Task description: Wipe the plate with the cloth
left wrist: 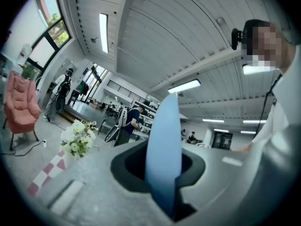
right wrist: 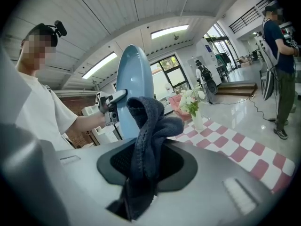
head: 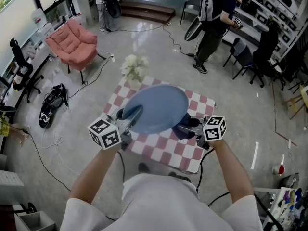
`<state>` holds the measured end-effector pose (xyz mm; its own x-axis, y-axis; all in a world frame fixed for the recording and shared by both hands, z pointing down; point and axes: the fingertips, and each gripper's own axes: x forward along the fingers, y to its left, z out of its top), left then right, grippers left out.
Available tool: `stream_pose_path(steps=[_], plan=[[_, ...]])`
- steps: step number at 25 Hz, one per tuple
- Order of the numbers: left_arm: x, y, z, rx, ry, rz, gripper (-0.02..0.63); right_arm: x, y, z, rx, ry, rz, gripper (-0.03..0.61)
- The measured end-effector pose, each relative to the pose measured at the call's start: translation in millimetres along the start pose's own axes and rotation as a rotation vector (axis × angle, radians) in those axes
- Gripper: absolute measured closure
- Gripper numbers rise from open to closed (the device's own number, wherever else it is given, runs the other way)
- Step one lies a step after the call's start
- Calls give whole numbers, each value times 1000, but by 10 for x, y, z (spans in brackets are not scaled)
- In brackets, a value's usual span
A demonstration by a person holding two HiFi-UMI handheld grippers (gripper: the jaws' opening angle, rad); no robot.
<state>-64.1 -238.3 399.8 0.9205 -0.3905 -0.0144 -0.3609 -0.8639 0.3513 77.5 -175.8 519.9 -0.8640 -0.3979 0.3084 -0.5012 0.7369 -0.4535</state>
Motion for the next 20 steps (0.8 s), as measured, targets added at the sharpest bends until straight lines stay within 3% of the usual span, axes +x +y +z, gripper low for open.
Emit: stream_pose_path(steps=[10, 20], plan=[[218, 55, 9, -30, -53, -21, 549, 284, 28, -178, 20, 24, 18, 468], [371, 153, -33, -88, -124, -17, 548, 599, 152, -242, 74, -23, 43, 469]])
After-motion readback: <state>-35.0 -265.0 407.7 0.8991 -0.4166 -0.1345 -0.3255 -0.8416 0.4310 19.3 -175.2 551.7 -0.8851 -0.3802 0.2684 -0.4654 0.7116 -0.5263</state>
